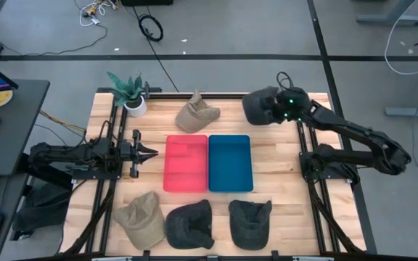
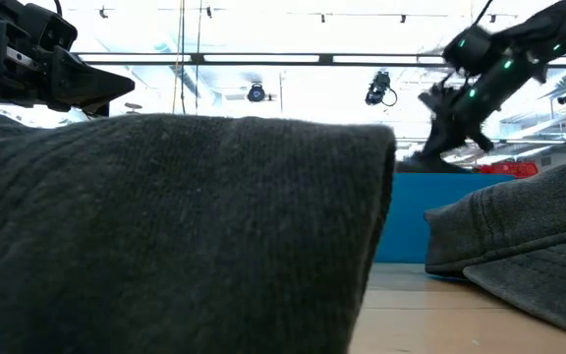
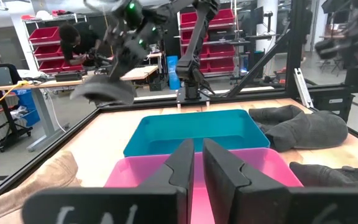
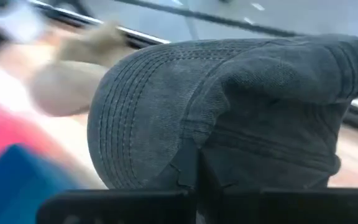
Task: Pick & Place hat
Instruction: Put the top right gray cap into the blue bin
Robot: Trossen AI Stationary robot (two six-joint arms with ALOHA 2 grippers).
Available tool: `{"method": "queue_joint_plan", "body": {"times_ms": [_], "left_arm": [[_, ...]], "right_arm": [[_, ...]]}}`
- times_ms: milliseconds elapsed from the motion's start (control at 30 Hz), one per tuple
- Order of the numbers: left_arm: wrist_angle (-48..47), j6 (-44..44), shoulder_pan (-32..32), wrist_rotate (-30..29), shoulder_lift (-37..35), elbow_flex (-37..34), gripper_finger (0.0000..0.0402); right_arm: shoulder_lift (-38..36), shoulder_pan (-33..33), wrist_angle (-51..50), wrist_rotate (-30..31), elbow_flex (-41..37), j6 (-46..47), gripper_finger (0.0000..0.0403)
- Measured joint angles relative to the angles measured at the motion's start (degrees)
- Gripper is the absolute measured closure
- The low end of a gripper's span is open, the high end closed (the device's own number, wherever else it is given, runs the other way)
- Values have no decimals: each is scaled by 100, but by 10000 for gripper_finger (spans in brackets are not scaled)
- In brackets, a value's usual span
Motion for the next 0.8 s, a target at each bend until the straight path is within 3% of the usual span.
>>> {"method": "queue_joint_plan", "body": {"times_ms": [333,567,800], "left_arm": [[0,2,-1,0,-1,-1,362],[-1,0,1,-1,1,0,362],[-2,2,2,0,2,2,362]], "right_arm": [[-860,1283,609,-1447,7,-720,402],[-656,2501,599,-1435,7,-1602,403],[-326,3367,667,-1046,57,-2401,403]]}}
